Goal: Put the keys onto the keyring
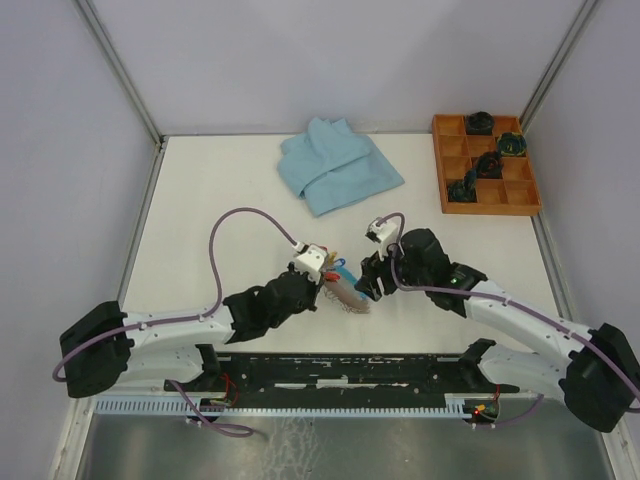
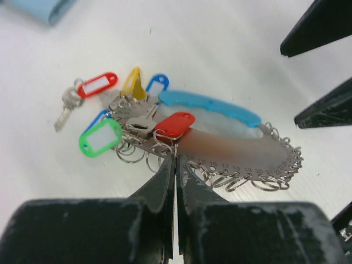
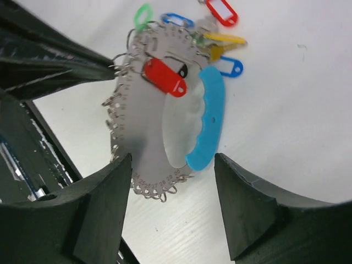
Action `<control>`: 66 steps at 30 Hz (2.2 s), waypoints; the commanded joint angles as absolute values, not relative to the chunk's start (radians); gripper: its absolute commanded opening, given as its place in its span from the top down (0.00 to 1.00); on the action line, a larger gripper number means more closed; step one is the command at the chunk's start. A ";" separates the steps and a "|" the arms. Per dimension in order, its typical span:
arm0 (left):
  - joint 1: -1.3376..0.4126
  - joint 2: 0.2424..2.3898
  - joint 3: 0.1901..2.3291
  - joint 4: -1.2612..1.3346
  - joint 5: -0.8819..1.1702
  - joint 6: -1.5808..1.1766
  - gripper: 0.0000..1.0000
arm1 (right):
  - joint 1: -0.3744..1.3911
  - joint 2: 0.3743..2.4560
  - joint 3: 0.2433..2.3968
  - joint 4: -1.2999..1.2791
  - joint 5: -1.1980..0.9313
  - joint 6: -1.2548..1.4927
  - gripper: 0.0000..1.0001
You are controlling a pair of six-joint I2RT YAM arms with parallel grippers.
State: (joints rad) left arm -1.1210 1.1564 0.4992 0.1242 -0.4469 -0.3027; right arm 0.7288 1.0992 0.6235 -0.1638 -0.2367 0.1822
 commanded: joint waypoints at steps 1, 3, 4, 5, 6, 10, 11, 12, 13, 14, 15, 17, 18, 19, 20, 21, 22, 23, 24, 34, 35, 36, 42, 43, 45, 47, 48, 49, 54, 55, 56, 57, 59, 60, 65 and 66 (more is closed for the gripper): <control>-1.039 1.072 0.400 0.551 -0.321 -0.068 0.97 | 0.720 1.008 0.592 0.001 -0.387 0.117 0.30; -0.948 1.067 0.366 0.611 -0.224 -0.091 0.97 | 0.719 1.007 0.588 0.045 -0.407 0.117 0.30; -0.901 1.063 0.365 0.615 -0.162 -0.121 0.97 | 0.718 1.016 0.592 0.052 -0.407 0.116 0.31; -0.855 1.055 0.363 0.626 -0.083 -0.133 0.97 | 0.719 1.028 0.600 0.052 -0.408 0.111 0.32; -0.839 1.044 0.353 0.651 -0.025 -0.136 0.97 | 0.719 1.041 0.608 0.048 -0.413 0.104 0.33; -0.835 1.016 0.313 0.742 0.074 -0.053 0.97 | 0.716 1.086 0.606 0.118 -0.454 0.080 0.35; -0.834 1.002 0.304 0.758 0.119 -0.040 0.97 | 0.715 1.093 0.608 0.138 -0.474 0.078 0.35; -0.833 0.986 0.296 0.774 0.157 -0.028 0.97 | 0.715 1.097 0.613 0.154 -0.492 0.075 0.36; -0.834 0.969 0.288 0.792 0.195 -0.014 0.97 | 0.715 1.098 0.617 0.165 -0.509 0.067 0.36; -0.834 0.956 0.277 0.812 0.220 0.004 0.97 | 0.716 1.098 0.618 0.176 -0.519 0.049 0.36; -0.834 0.946 0.265 0.828 0.230 0.031 0.97 | 0.715 1.097 0.618 0.185 -0.524 0.034 0.36; -0.832 0.943 0.246 0.839 0.219 0.073 0.97 | 0.715 1.089 0.620 0.195 -0.529 0.003 0.36; -0.829 0.942 0.242 0.838 0.223 0.085 0.97 | 0.715 1.085 0.620 0.196 -0.533 -0.009 0.36; -0.828 0.942 0.239 0.841 0.244 0.092 0.97 | 0.716 1.083 0.621 0.198 -0.541 -0.019 0.37; -0.827 0.944 0.233 0.858 0.267 0.089 0.97 | 0.715 1.084 0.620 0.202 -0.547 -0.025 0.37; -0.825 0.954 0.227 0.879 0.276 0.083 0.97 | 0.715 1.088 0.620 0.209 -0.555 -0.031 0.37; -0.824 0.968 0.230 0.887 0.267 0.070 0.97 | 0.716 1.092 0.617 0.218 -0.563 -0.040 0.38; -0.822 0.987 0.243 0.868 0.262 0.068 0.97 | 0.715 1.099 0.615 0.226 -0.570 -0.047 0.39; -0.817 1.003 0.260 0.841 0.278 0.068 0.97 | 0.715 1.108 0.616 0.232 -0.577 -0.052 0.40; -0.816 0.993 0.191 0.937 0.378 0.108 0.97 | 0.717 1.140 0.600 0.284 -0.711 -0.161 0.53; -0.815 0.989 0.192 0.926 0.388 0.115 0.97 | 0.717 1.143 0.599 0.289 -0.725 -0.171 0.53; -0.817 0.987 0.193 0.918 0.396 0.120 0.97 | 0.719 1.147 0.597 0.295 -0.729 -0.179 0.53; -0.815 0.988 0.199 0.888 0.440 0.144 0.97 | 0.727 1.175 0.601 0.279 -0.781 -0.284 0.56; -0.816 0.989 0.199 0.888 0.441 0.144 0.97 | 0.729 1.181 0.605 0.265 -0.786 -0.307 0.56; -0.816 0.992 0.202 0.885 0.445 0.145 0.97 | 0.742 1.198 0.615 0.225 -0.773 -0.358 0.58; -0.816 0.996 0.205 0.881 0.449 0.144 0.97 | 0.755 1.218 0.632 0.183 -0.759 -0.393 0.62; -0.816 0.999 0.207 0.881 0.449 0.144 0.97 | 0.762 1.227 0.644 0.154 -0.758 -0.408 0.64; -0.815 1.003 0.208 0.879 0.449 0.143 0.97 | 0.768 1.235 0.652 0.146 -0.756 -0.420 0.65; -0.816 1.011 0.215 0.868 0.456 0.140 0.97 | 0.788 1.255 0.662 0.133 -0.738 -0.454 0.70; -0.816 1.012 0.215 0.867 0.456 0.140 0.97 | 0.788 1.256 0.663 0.133 -0.738 -0.454 0.71; -0.816 1.014 0.216 0.866 0.455 0.138 0.97 | 0.790 1.254 0.663 0.136 -0.737 -0.456 0.72; -0.815 1.017 0.217 0.864 0.456 0.137 0.97 | 0.790 1.252 0.661 0.137 -0.736 -0.456 0.73; -0.815 1.021 0.220 0.861 0.457 0.134 0.97 | 0.791 1.248 0.658 0.142 -0.738 -0.456 0.75; -0.816 1.024 0.222 0.861 0.458 0.131 0.97 | 0.791 1.247 0.657 0.143 -0.740 -0.456 0.77; -0.815 1.023 0.225 0.857 0.461 0.123 0.97 | 0.792 1.241 0.656 0.144 -0.732 -0.456 0.93; -0.815 1.020 0.225 0.848 0.456 0.120 0.97 | 0.792 1.237 0.654 0.143 -0.726 -0.457 0.97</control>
